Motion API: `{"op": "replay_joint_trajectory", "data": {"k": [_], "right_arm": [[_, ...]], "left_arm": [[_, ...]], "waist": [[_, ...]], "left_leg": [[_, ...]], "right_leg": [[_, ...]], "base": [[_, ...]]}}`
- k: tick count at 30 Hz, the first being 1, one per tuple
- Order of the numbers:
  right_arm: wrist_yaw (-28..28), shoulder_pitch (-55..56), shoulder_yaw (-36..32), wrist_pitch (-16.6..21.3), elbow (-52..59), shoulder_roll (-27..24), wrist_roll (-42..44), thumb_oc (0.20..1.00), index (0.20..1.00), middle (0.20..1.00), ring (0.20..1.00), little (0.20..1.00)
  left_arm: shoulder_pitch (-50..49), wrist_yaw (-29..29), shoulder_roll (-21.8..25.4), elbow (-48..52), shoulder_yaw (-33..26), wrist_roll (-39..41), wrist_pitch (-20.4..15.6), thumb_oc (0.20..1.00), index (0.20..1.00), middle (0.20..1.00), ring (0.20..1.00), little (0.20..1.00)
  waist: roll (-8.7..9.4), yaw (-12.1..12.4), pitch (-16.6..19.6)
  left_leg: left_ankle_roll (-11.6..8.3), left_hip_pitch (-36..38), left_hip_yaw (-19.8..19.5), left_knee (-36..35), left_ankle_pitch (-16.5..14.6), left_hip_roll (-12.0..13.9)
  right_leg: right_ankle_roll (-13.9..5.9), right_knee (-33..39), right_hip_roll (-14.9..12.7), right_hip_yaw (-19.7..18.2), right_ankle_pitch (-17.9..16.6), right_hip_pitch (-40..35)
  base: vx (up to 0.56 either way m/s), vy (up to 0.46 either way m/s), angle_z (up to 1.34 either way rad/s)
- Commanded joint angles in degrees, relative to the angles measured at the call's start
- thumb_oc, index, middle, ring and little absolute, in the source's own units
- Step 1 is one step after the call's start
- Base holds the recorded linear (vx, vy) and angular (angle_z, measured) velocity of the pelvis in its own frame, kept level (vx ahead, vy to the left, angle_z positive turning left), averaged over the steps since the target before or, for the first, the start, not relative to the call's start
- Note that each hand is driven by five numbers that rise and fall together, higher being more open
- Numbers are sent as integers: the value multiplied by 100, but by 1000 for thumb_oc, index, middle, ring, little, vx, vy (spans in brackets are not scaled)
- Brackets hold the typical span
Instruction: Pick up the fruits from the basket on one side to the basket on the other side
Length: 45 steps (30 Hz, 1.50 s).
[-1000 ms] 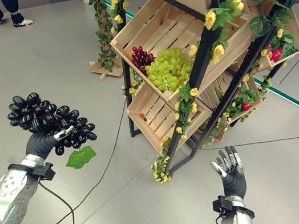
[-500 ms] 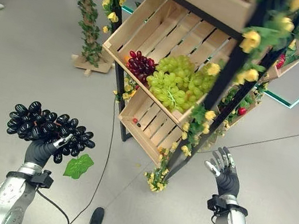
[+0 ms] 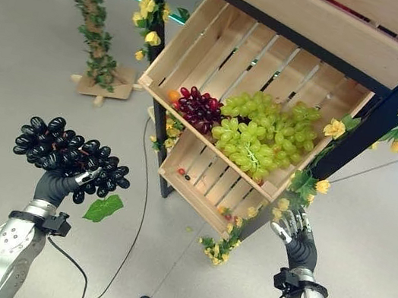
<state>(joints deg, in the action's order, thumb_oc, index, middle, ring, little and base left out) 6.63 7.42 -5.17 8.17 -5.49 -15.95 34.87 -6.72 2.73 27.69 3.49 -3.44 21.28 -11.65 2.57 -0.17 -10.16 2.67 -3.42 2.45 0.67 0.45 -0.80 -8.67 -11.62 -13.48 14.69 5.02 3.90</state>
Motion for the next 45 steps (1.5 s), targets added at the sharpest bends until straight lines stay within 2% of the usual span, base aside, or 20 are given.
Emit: {"op": "replay_joint_trajectory", "data": {"k": [1, 3, 5, 7, 16, 22, 28, 33, 39, 45], "right_arm": [[186, -257, 71, 208, 206, -91, -88, 1000, 1000, 1000, 1000, 1000], [138, -247, 10, 257, 142, -59, -45, 1000, 1000, 1000, 1000, 1000], [102, -270, -71, 277, 129, -83, -67, 1000, 1000, 1000, 1000, 1000], [54, -267, -117, 276, 81, -133, -71, 1000, 1000, 1000, 1000, 1000], [-148, -261, -329, 330, -155, -176, -165, 1000, 1000, 1000, 1000, 1000], [-318, -309, -476, 441, -532, -178, -291, 1000, 1000, 1000, 1000, 1000], [-313, -344, -384, 423, -667, -183, -354, 1000, 1000, 1000, 1000, 1000], [-237, -388, -204, 346, -687, -196, -374, 1000, 1000, 1000, 1000, 1000], [-136, -437, 184, 162, -725, -312, -376, 1000, 1000, 1000, 1000, 1000], [-83, -450, 330, 61, -781, -407, -338, 1000, 1000, 1000, 1000, 1000]], "left_arm": [[27, 86, 158, 696, -116, -249, -396, 200, 200, 200, 200, 200], [46, 39, 112, 683, -111, -322, -458, 200, 200, 200, 200, 200], [7, 94, 73, 698, -111, -344, -431, 200, 200, 200, 200, 200], [-22, 106, 101, 750, -108, -366, -422, 200, 200, 200, 200, 200], [-65, 124, 104, 980, -119, -374, -439, 200, 200, 200, 200, 200], [-17, 234, 179, 1890, -275, -185, -513, 200, 200, 200, 200, 200], [324, 169, 242, 2122, -176, -270, -518, 200, 200, 200, 200, 200], [1250, -105, 457, 1757, 189, -861, -520, 200, 200, 200, 200, 200], [2845, -645, 522, 458, 898, -1162, -347, 200, 200, 200, 200, 200], [3695, -898, 666, -494, 1268, -1433, -257, 200, 200, 200, 200, 200]], "waist": [[176, 38, 396], [199, 14, 434], [206, 51, 500], [208, 38, 547], [157, 10, 596], [150, 38, 599], [163, 13, 617], [177, -106, 692], [177, -398, 814], [184, -575, 855]], "left_leg": [[-458, -44, -182, 423, -512, 168], [-497, 30, -186, 264, -462, 222], [-549, 76, -152, 203, -439, 270], [-584, 105, -153, 169, -413, 299], [-666, 169, -209, 70, -361, 335], [-678, 156, -254, 111, -400, 340], [-678, 155, -277, 145, -425, 330], [-680, 245, -227, 120, -444, 346], [-674, 446, -35, -15, -435, 414], [-692, 580, 141, -92, -424, 465]], "right_leg": [[-225, 843, 72, 156, -482, -398], [-204, 1032, 173, 11, -433, -489], [-187, 1279, 175, 158, -457, -643], [-172, 1375, 218, 147, -440, -745], [-143, 1524, 247, 320, -387, -943], [-135, 1534, 260, 318, -340, -991], [-129, 1485, 254, 328, -297, -1014], [-134, 1467, 269, 291, -264, -1061], [-156, 1458, 321, 89, -271, -1045], [-183, 1469, 364, -82, -295, -1014]], "base": [[158, -82, 3], [123, -107, 23], [90, -100, 44], [63, -71, 12], [23, -28, 7], [13, -11, 6], [3, -4, 4], [6, 3, 0], [3, 8, -6], [5, 14, -23]]}}
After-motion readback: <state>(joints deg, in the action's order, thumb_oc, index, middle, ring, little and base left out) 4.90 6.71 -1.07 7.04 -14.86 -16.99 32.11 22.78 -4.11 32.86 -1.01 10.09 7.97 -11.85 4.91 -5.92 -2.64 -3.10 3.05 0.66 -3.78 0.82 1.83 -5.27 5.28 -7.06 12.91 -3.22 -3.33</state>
